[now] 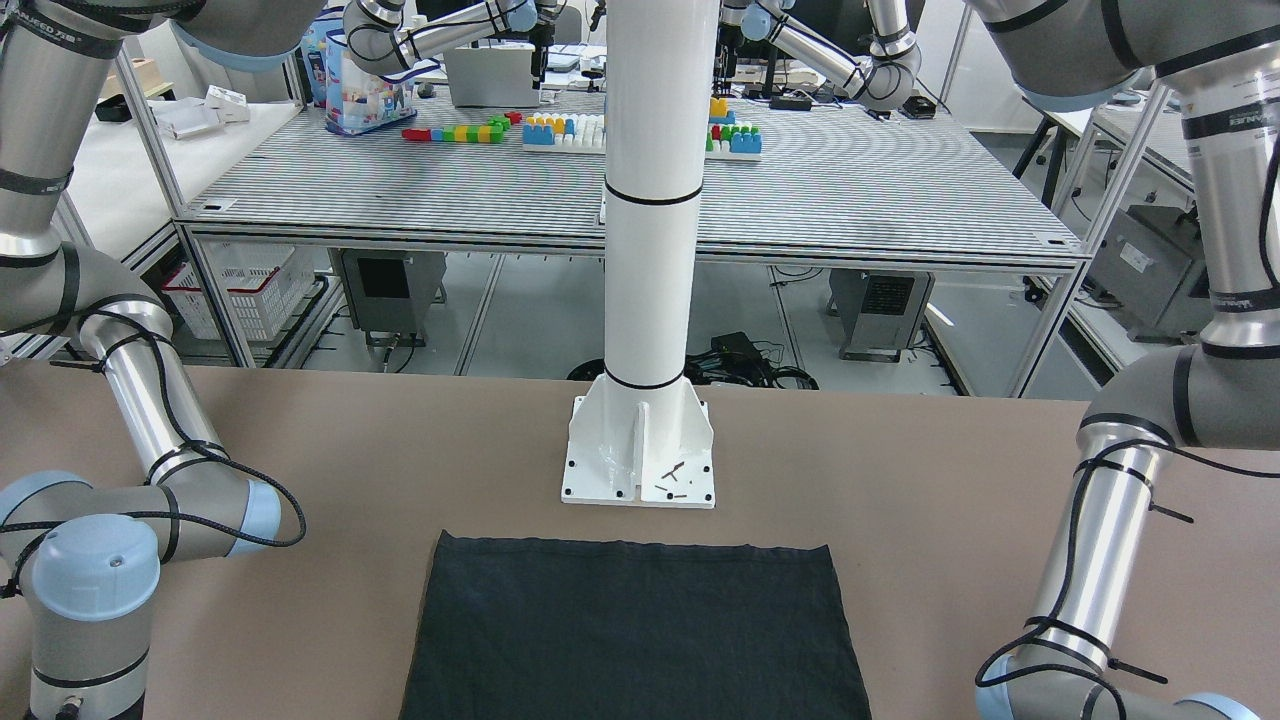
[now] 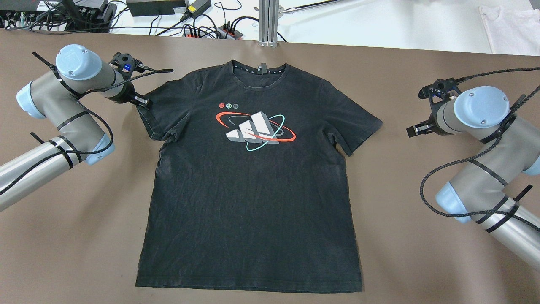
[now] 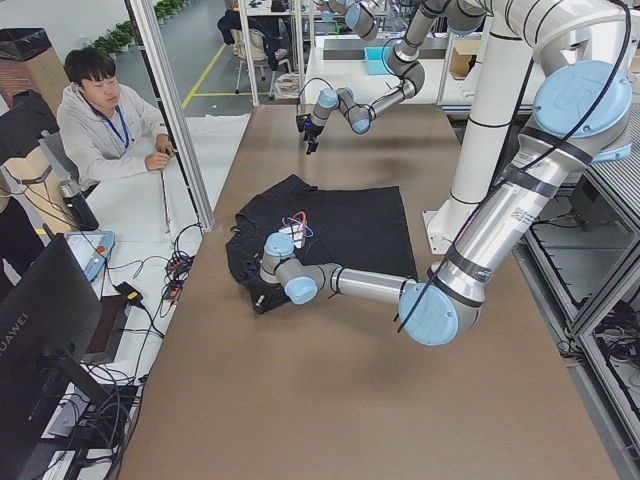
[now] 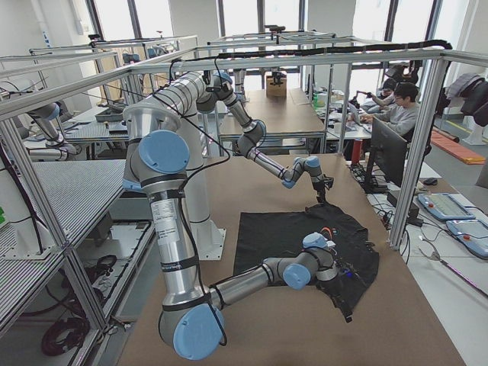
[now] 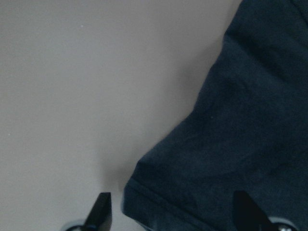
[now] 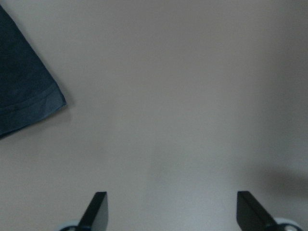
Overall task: Fold clothes
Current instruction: 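Move both grippers in toward the shirt's sleeves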
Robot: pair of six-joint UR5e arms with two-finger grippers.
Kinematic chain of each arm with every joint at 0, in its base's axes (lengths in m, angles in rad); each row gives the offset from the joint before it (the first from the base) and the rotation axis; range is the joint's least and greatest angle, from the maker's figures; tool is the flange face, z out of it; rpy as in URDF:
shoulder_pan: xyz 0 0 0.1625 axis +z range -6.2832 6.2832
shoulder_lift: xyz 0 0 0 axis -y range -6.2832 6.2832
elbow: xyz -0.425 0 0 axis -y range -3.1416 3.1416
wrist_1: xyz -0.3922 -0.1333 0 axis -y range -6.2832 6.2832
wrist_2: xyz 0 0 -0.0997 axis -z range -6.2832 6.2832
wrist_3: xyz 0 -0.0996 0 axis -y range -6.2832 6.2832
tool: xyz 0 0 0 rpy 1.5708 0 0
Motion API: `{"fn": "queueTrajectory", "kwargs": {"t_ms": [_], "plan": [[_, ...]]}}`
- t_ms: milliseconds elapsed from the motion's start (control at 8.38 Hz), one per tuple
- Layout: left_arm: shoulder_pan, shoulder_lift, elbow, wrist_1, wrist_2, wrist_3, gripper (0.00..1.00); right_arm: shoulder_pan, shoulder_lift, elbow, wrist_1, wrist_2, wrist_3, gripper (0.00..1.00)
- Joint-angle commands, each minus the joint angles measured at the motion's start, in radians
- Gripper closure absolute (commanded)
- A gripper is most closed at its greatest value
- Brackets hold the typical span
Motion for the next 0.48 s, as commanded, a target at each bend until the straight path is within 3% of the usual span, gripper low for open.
{"fn": "queueTrajectory", "kwargs": {"t_ms": [0, 239, 358], "plan": [[-0.005, -0.001, 0.016, -0.014, 0.0, 0.0, 0.41, -0.001, 0.0, 0.001, 0.002, 0.0, 0.0, 0.06], [-0.009, -0.004, 0.015, -0.014, -0.002, -0.002, 0.55, -0.001, 0.0, 0.001, 0.002, 0.0, 0.0, 0.06], [-0.011, -0.004, 0.012, -0.014, -0.002, -0.002, 0.53, -0.001, 0.0, 0.0, 0.002, 0.0, 0.0, 0.06]]}}
